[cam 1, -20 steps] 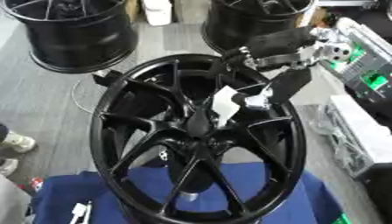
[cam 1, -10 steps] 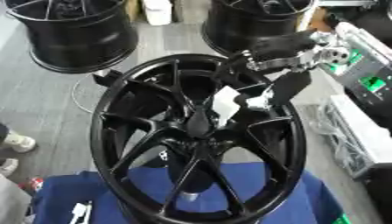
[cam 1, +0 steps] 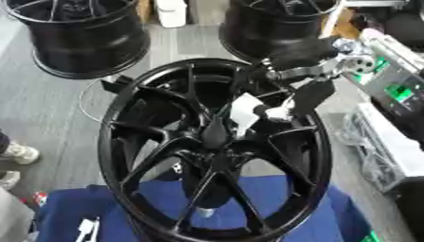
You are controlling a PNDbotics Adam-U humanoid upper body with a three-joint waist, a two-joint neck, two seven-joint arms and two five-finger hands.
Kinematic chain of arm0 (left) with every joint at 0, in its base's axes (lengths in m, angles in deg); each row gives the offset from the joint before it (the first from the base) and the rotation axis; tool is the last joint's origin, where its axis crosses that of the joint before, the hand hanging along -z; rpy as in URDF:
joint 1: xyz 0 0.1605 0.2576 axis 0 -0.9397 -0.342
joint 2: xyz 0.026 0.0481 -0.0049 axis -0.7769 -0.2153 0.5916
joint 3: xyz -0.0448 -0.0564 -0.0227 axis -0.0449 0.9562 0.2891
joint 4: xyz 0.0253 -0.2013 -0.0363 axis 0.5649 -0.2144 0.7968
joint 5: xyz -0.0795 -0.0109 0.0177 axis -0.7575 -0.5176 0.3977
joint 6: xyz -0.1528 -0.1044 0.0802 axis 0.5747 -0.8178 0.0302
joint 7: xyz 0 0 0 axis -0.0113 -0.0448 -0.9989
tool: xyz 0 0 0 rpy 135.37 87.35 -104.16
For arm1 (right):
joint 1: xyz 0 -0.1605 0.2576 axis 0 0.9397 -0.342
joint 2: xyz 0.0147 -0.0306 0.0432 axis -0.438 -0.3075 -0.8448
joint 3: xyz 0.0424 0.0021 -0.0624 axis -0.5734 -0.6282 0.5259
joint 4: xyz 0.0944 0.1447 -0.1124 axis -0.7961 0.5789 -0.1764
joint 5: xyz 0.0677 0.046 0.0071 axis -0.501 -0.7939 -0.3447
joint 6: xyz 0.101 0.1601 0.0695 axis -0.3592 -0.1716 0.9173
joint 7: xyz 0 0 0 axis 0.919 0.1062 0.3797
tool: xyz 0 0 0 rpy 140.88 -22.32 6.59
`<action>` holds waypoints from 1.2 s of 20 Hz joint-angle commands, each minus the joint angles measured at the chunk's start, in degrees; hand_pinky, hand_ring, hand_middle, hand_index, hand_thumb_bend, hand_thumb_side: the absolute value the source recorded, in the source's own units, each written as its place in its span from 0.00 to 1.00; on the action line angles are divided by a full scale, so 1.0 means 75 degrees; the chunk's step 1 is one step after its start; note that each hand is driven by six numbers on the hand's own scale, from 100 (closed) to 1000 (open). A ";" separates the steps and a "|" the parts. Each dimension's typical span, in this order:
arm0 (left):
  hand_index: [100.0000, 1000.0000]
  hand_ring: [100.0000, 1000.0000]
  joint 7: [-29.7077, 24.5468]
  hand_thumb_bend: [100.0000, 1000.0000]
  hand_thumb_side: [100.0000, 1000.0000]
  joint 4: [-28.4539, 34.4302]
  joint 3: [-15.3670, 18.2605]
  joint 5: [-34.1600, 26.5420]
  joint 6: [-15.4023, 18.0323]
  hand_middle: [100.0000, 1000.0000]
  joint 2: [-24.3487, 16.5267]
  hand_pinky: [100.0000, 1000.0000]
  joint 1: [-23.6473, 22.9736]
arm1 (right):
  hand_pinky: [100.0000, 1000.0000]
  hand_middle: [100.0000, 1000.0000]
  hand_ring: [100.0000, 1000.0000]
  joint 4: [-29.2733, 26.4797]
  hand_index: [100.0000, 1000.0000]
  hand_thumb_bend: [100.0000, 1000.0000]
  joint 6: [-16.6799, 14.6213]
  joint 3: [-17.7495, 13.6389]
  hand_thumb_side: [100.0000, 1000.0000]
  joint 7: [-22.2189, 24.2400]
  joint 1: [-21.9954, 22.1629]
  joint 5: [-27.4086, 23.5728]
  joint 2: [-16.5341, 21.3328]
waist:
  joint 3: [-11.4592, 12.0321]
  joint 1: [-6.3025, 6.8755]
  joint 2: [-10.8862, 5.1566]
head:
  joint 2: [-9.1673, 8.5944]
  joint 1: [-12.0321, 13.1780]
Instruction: Pull the pin out of the wheel hub.
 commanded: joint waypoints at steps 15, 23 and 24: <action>0.62 0.50 -0.0013 0.45 0.60 0.0099 -0.0015 -0.0005 0.0009 0.46 -0.0091 0.67 0.0080 | 0.76 0.81 0.74 0.0234 0.93 0.02 -0.1246 0.0006 0.59 0.0990 -0.0005 0.0244 0.0019 | 0.0037 0.0042 -0.0053 | -0.0074 -0.0046; 0.62 0.50 -0.0023 0.45 0.60 0.0102 -0.0022 -0.0009 0.0012 0.46 -0.0085 0.67 0.0099 | 0.75 0.76 0.73 0.0270 0.91 0.02 -0.1189 -0.0102 0.43 0.0990 0.0158 0.0317 0.0106 | 0.0082 0.0038 -0.0018 | -0.0110 -0.0095; 0.62 0.50 -0.0024 0.45 0.60 0.0103 -0.0024 -0.0009 0.0014 0.46 -0.0082 0.67 0.0103 | 0.75 0.75 0.72 0.0250 0.90 0.00 -0.1157 -0.0131 0.42 0.0990 0.0190 0.0300 0.0131 | 0.0091 0.0038 -0.0009 | -0.0118 -0.0103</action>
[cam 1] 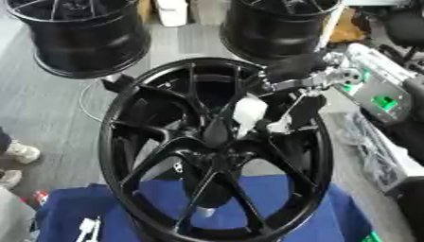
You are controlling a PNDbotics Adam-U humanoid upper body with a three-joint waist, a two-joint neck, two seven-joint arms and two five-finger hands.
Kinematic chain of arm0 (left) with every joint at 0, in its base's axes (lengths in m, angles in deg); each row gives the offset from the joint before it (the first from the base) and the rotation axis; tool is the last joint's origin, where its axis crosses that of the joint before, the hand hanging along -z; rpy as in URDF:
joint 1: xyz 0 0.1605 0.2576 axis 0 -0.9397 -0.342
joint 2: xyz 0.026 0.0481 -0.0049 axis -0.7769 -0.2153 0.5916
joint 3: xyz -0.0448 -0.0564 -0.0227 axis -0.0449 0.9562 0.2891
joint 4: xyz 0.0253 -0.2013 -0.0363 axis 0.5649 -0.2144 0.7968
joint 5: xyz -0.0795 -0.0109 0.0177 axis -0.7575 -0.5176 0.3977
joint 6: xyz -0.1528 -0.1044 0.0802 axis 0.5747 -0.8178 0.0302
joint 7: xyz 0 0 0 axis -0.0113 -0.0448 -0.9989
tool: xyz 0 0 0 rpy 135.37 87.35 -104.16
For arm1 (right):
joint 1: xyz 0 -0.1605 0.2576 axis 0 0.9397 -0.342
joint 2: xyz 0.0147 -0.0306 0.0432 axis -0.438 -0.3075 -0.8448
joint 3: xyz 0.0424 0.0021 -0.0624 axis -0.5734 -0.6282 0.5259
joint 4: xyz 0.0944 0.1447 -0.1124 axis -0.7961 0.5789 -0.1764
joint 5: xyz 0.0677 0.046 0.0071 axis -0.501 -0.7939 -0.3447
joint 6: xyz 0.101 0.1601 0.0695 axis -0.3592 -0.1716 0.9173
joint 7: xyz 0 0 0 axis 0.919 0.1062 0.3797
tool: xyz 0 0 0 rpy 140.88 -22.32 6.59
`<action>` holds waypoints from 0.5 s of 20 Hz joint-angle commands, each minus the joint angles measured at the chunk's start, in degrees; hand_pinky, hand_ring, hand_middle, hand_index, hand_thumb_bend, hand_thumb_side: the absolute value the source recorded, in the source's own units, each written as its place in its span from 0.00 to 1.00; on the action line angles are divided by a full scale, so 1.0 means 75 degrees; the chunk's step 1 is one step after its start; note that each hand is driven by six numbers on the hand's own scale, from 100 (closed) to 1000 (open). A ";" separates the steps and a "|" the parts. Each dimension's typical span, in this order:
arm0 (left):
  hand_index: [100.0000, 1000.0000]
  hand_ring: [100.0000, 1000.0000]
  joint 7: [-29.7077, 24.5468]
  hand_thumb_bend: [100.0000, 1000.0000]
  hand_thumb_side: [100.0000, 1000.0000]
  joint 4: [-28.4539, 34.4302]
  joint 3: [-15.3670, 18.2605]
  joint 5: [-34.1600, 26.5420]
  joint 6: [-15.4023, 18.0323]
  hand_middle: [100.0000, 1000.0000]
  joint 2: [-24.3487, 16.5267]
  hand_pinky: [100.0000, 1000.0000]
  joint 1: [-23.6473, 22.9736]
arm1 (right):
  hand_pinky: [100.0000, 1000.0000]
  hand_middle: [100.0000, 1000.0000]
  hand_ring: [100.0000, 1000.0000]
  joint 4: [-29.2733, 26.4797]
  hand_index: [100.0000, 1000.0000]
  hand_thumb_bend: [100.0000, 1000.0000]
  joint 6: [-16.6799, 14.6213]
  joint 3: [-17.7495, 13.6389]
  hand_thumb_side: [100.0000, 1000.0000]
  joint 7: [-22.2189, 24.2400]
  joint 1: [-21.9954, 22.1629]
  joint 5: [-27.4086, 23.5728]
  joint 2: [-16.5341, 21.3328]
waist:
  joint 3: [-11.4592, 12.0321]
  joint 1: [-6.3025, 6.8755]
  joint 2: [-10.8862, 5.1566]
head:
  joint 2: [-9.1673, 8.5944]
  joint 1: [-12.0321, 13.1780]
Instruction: Pull the pin out of the wheel hub.
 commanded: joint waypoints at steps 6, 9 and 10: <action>0.62 0.50 -0.0031 0.45 0.60 0.0107 -0.0029 -0.0010 0.0017 0.46 -0.0079 0.67 0.0097 | 0.74 0.68 0.71 -0.0039 0.86 0.00 -0.0865 -0.0278 0.37 0.1102 0.0000 -0.0129 0.0255 | 0.0036 0.0034 -0.0017 | -0.0134 -0.0056; 0.62 0.50 -0.0032 0.45 0.60 0.0106 -0.0029 -0.0010 0.0020 0.46 -0.0075 0.67 0.0099 | 0.72 0.53 0.67 0.0003 0.73 0.00 -0.0813 -0.0343 0.32 0.1069 -0.0017 -0.0211 0.0222 | 0.0047 0.0040 -0.0005 | -0.0133 -0.0065; 0.62 0.50 -0.0032 0.45 0.60 0.0105 -0.0029 -0.0010 0.0022 0.46 -0.0071 0.67 0.0100 | 0.71 0.49 0.66 0.0056 0.68 0.00 -0.0771 -0.0397 0.32 0.1036 -0.0039 -0.0297 0.0193 | 0.0053 0.0043 0.0002 | -0.0131 -0.0072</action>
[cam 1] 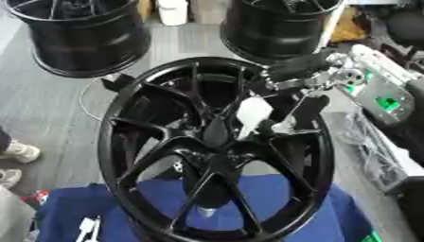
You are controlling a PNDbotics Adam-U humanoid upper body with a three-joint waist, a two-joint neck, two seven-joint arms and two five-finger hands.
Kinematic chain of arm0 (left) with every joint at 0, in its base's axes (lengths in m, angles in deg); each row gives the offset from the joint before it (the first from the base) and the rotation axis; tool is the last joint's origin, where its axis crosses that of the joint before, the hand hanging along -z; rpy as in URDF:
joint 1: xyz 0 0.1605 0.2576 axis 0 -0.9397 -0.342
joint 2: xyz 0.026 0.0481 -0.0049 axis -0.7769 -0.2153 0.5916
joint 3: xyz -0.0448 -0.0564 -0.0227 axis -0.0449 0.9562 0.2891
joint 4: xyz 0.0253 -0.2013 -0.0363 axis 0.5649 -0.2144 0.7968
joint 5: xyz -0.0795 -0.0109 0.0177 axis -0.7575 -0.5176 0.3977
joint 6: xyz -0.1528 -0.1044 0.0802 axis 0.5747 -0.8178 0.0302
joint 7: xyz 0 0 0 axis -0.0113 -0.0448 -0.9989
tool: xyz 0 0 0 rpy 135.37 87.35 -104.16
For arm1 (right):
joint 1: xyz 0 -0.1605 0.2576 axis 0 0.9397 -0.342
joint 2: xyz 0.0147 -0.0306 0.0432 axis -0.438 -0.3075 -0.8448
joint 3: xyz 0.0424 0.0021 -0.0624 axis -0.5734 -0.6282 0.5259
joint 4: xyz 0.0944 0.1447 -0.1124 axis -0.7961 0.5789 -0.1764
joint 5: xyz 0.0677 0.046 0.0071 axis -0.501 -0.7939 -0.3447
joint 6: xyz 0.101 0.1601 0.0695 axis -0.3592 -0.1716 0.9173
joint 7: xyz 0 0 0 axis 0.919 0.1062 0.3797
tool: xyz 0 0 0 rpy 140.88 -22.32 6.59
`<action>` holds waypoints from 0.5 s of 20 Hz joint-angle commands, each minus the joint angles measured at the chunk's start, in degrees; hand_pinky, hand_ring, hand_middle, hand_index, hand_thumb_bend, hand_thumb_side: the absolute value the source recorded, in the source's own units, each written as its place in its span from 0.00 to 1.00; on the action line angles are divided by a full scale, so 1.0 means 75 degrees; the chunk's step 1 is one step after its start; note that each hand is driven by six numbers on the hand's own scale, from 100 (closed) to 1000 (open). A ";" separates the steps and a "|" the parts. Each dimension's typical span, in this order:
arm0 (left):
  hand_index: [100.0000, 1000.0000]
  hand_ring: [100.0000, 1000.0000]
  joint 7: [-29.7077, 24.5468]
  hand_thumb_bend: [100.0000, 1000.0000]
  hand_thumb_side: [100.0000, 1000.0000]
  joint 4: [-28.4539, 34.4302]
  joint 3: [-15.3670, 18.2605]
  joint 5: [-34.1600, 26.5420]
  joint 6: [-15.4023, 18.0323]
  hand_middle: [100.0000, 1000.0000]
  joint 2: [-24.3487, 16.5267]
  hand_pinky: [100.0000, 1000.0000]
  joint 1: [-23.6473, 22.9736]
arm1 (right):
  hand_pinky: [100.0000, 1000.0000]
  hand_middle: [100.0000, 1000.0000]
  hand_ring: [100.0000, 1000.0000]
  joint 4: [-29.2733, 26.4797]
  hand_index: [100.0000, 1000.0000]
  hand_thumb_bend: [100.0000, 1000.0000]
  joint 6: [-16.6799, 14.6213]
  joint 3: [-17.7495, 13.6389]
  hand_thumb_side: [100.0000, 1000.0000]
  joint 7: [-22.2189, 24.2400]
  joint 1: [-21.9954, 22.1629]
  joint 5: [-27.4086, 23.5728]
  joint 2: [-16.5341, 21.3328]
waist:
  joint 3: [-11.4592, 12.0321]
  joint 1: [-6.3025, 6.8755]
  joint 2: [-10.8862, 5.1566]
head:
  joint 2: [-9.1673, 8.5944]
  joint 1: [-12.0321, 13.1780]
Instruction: Pull the pin out of the wheel hub.
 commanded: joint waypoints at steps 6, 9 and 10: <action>0.62 0.49 -0.0028 0.45 0.60 0.0096 -0.0028 -0.0007 0.0017 0.46 -0.0076 0.67 0.0090 | 0.67 0.34 0.59 0.0158 0.46 0.00 -0.0698 -0.0349 0.31 0.0772 -0.0243 -0.0623 0.0097 | 0.0002 0.0024 -0.0047 | -0.0108 -0.0048; 0.62 0.49 -0.0025 0.45 0.60 0.0095 -0.0023 -0.0004 0.0015 0.46 -0.0084 0.67 0.0089 | 0.65 0.26 0.55 0.0158 0.37 0.00 -0.0557 -0.0445 0.25 0.0725 -0.0334 -0.0902 0.0074 | -0.0009 0.0022 -0.0061 | -0.0104 -0.0048; 0.62 0.49 -0.0023 0.45 0.60 0.0094 -0.0020 -0.0004 0.0014 0.46 -0.0088 0.67 0.0086 | 0.65 0.25 0.55 0.0150 0.36 0.00 -0.0513 -0.0480 0.25 0.0717 -0.0376 -0.0995 0.0067 | -0.0014 0.0020 -0.0067 | -0.0102 -0.0047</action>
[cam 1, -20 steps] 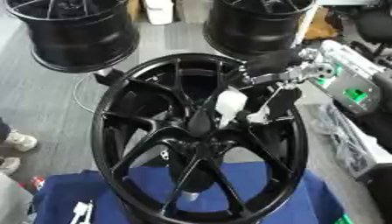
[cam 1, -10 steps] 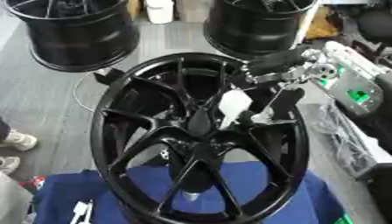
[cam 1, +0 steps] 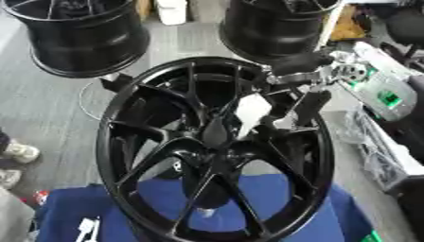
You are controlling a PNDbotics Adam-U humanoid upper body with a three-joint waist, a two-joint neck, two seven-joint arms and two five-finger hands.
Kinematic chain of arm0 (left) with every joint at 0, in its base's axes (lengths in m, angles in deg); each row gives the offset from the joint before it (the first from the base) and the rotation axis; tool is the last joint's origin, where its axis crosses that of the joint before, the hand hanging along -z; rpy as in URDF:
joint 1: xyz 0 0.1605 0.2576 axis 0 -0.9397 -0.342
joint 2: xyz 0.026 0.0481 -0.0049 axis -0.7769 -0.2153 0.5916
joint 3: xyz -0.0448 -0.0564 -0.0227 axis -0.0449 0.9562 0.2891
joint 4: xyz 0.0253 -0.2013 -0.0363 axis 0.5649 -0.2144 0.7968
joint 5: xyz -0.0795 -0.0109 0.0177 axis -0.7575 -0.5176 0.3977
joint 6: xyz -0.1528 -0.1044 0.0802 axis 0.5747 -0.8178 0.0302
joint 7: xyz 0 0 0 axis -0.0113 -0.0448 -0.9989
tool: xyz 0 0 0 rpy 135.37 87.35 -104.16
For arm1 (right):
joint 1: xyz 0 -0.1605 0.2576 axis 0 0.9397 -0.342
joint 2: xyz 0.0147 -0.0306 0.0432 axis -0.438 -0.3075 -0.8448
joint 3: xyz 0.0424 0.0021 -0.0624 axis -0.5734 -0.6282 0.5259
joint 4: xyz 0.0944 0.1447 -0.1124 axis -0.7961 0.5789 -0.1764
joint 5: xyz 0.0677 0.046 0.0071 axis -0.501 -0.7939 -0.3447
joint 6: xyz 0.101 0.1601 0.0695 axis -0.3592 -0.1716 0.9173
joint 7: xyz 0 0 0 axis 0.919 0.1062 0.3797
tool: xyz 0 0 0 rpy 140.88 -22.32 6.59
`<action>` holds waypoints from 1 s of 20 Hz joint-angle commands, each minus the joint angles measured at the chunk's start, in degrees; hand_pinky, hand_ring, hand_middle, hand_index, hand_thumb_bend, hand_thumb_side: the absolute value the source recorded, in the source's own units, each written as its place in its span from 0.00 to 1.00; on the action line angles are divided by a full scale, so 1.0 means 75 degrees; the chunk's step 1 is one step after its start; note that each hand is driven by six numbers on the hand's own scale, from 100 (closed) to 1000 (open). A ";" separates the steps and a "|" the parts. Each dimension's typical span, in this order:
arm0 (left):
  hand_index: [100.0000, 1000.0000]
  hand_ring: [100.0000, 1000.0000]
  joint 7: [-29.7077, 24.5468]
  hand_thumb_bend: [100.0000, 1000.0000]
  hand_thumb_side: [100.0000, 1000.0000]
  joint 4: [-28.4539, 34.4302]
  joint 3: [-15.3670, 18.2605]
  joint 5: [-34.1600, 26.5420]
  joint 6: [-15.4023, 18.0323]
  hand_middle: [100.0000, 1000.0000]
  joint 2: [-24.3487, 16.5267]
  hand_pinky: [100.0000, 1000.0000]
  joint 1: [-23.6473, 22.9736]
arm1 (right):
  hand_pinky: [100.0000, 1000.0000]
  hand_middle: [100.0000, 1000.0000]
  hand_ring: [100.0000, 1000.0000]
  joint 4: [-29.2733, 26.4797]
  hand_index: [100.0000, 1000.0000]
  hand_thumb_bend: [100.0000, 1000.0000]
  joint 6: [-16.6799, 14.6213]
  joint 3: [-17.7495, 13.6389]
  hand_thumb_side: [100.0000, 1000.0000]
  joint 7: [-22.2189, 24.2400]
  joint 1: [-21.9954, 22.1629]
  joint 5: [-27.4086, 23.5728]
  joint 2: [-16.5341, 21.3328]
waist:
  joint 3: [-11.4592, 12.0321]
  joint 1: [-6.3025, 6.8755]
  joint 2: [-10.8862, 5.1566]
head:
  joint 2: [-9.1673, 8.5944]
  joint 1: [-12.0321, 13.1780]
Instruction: Pull the pin out of the wheel hub.
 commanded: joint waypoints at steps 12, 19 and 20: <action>0.62 0.49 0.0025 0.45 0.60 0.0093 0.0039 0.0026 -0.0015 0.46 -0.0209 0.67 0.0051 | 0.65 0.20 0.52 -0.0865 0.32 0.00 -0.0009 -0.1275 0.04 0.0191 -0.0673 -0.1243 0.1073 | -0.0150 -0.0129 -0.0211 | -0.0052 0.0079; 0.62 0.49 0.0145 0.45 0.60 0.0119 0.0147 0.0020 -0.0051 0.46 -0.0240 0.67 0.0044 | 0.61 0.16 0.49 -0.1121 0.29 0.00 0.0663 -0.4327 0.00 -0.2686 0.1432 -0.1814 0.2582 | -0.0333 -0.0171 -0.0222 | -0.0157 0.0144; 0.62 0.49 0.0152 0.45 0.60 0.0121 0.0151 0.0017 -0.0054 0.46 -0.0237 0.67 0.0047 | 0.61 0.16 0.49 -0.1080 0.29 0.00 0.0714 -0.4637 0.00 -0.3043 0.1740 -0.1835 0.2651 | -0.0343 -0.0166 -0.0219 | -0.0171 0.0149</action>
